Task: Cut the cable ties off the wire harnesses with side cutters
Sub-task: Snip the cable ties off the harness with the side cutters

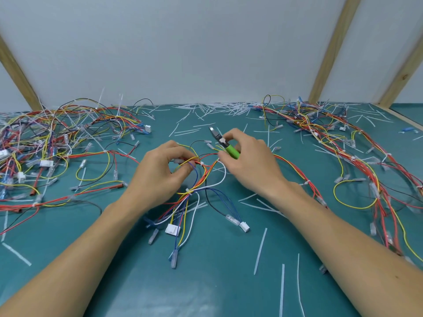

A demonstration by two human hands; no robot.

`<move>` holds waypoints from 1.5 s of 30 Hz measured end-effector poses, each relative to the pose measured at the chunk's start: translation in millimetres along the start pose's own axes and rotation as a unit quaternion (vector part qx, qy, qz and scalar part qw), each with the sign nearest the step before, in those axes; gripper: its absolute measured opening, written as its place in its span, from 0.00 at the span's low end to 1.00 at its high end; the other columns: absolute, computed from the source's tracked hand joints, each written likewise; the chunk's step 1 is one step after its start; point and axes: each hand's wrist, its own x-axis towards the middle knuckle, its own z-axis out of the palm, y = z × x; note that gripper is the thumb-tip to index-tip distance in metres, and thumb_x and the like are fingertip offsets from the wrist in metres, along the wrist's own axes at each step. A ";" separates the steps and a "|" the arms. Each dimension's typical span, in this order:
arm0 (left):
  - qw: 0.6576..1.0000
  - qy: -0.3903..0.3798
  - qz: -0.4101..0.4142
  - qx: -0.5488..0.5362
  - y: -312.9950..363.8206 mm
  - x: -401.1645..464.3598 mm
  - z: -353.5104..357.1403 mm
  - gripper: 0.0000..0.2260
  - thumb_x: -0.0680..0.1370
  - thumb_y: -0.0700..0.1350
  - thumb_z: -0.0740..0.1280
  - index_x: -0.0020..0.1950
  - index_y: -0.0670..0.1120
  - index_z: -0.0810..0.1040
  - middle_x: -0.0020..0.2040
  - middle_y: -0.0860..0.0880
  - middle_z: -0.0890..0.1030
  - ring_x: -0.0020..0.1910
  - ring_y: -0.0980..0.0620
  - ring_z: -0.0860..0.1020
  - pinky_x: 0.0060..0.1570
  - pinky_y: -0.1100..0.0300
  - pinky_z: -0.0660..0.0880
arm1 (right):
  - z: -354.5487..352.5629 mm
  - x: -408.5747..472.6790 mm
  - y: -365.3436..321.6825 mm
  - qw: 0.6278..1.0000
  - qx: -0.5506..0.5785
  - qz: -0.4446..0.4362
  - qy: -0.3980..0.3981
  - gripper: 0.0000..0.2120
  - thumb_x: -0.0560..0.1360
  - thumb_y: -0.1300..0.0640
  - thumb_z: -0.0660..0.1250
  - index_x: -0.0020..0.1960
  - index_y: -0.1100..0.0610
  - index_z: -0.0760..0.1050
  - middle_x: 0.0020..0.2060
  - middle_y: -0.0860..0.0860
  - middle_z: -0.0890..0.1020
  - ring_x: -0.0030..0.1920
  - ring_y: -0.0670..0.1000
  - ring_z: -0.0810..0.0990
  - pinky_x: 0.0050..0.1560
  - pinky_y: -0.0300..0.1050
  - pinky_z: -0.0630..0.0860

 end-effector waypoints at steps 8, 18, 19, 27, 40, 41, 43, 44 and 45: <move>0.994 0.055 -0.034 -0.087 11.3 0.1 -12.4 0.18 0.66 0.41 0.61 0.52 0.46 0.82 0.53 0.53 0.82 0.55 0.66 0.75 0.50 0.71 0.71 | 3.4 -2.8 -3.9 0.998 -0.030 -0.025 -0.054 0.09 0.77 0.52 0.66 0.53 0.42 0.83 0.34 0.45 0.78 0.46 0.57 0.76 0.43 0.49 0.76; 0.961 -0.116 0.024 0.248 19.8 -6.9 7.7 0.21 0.73 0.65 0.67 0.61 0.57 0.72 0.52 0.59 0.76 0.54 0.56 0.76 0.54 0.56 0.67 | 5.1 5.6 0.2 0.996 -0.071 0.045 -0.001 0.18 0.76 0.51 0.70 0.65 0.44 0.77 0.51 0.52 0.85 0.56 0.61 0.79 0.47 0.50 0.70; 0.963 -0.106 0.024 0.245 16.2 -5.8 4.8 0.17 0.76 0.60 0.68 0.62 0.56 0.73 0.52 0.59 0.77 0.54 0.54 0.77 0.52 0.56 0.66 | 2.6 7.1 2.4 0.996 -0.063 0.060 0.010 0.17 0.76 0.51 0.70 0.65 0.45 0.78 0.51 0.51 0.85 0.56 0.60 0.79 0.47 0.50 0.71; 0.972 -0.073 0.010 0.225 -0.1 1.6 -11.9 0.14 0.77 0.37 0.67 0.53 0.56 0.81 0.47 0.56 0.77 0.49 0.47 0.78 0.44 0.57 0.63 | -11.8 11.7 17.5 0.992 -0.072 0.106 -0.005 0.09 0.74 0.53 0.70 0.53 0.44 0.83 0.48 0.49 0.85 0.52 0.59 0.79 0.45 0.48 0.73; 0.989 0.094 0.098 0.052 -14.9 8.2 -16.2 0.11 0.77 0.32 0.71 0.46 0.48 0.86 0.46 0.51 0.81 0.43 0.52 0.79 0.45 0.58 0.73 | -18.0 3.6 0.6 0.987 0.097 0.082 -0.094 0.05 0.73 0.50 0.75 0.40 0.50 0.86 0.26 0.44 0.77 0.33 0.47 0.74 0.47 0.55 0.82; 0.991 0.092 0.090 0.041 -15.9 7.4 -16.4 0.10 0.77 0.33 0.72 0.46 0.49 0.87 0.46 0.51 0.82 0.45 0.52 0.80 0.47 0.58 0.73 | -17.5 3.8 -0.1 0.988 0.091 0.085 -0.096 0.06 0.72 0.49 0.76 0.39 0.50 0.85 0.26 0.44 0.77 0.33 0.48 0.74 0.48 0.56 0.82; 0.994 0.082 0.061 0.023 -16.5 6.6 -16.5 0.09 0.77 0.36 0.72 0.47 0.50 0.87 0.48 0.52 0.84 0.49 0.53 0.81 0.55 0.55 0.74 | -17.5 4.6 0.0 0.987 0.092 0.095 -0.095 0.08 0.71 0.48 0.77 0.38 0.51 0.84 0.27 0.45 0.77 0.34 0.50 0.73 0.49 0.56 0.81; 0.996 0.069 0.043 0.022 -16.1 6.3 -16.9 0.09 0.77 0.36 0.72 0.47 0.51 0.87 0.50 0.53 0.84 0.52 0.54 0.80 0.62 0.51 0.72 | -17.9 4.9 0.3 0.986 0.096 0.099 -0.096 0.08 0.71 0.49 0.77 0.38 0.51 0.84 0.27 0.46 0.77 0.34 0.50 0.73 0.49 0.57 0.81; 0.998 0.051 0.025 0.028 -14.9 6.0 -17.3 0.11 0.77 0.35 0.71 0.47 0.51 0.87 0.51 0.55 0.84 0.55 0.57 0.79 0.69 0.48 0.67 | -18.2 5.0 0.4 0.985 0.097 0.100 -0.099 0.08 0.71 0.49 0.76 0.38 0.52 0.84 0.28 0.47 0.77 0.34 0.50 0.73 0.49 0.57 0.81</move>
